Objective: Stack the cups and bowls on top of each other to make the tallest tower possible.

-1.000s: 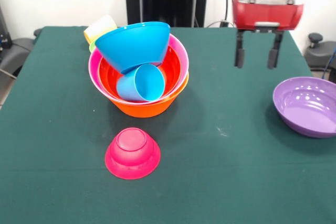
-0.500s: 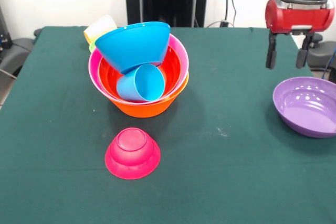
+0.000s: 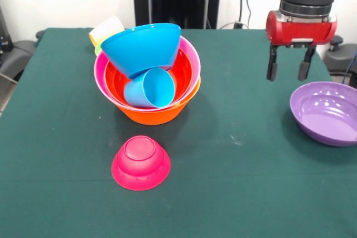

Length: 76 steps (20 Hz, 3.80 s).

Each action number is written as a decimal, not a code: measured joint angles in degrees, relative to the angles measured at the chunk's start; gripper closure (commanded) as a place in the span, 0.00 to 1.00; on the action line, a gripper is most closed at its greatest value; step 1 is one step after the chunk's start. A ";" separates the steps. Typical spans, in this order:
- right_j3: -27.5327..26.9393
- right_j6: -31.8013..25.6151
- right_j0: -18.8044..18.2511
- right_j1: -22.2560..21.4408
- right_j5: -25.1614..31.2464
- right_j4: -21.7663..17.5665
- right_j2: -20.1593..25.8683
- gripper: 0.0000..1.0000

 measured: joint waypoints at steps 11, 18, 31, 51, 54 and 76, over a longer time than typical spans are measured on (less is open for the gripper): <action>-2.54 0.00 3.31 3.57 0.00 -0.13 -1.76 0.00; -7.53 0.00 6.72 9.94 -0.29 -0.15 -3.42 0.00; -12.57 0.00 9.16 16.84 -4.63 -2.39 -7.13 1.00; -7.40 0.00 6.98 6.45 -3.88 3.36 -9.05 1.00; -6.09 0.00 3.79 1.53 0.61 6.78 -7.92 1.00; -40.13 -8.22 -3.83 6.43 28.63 9.81 1.82 1.00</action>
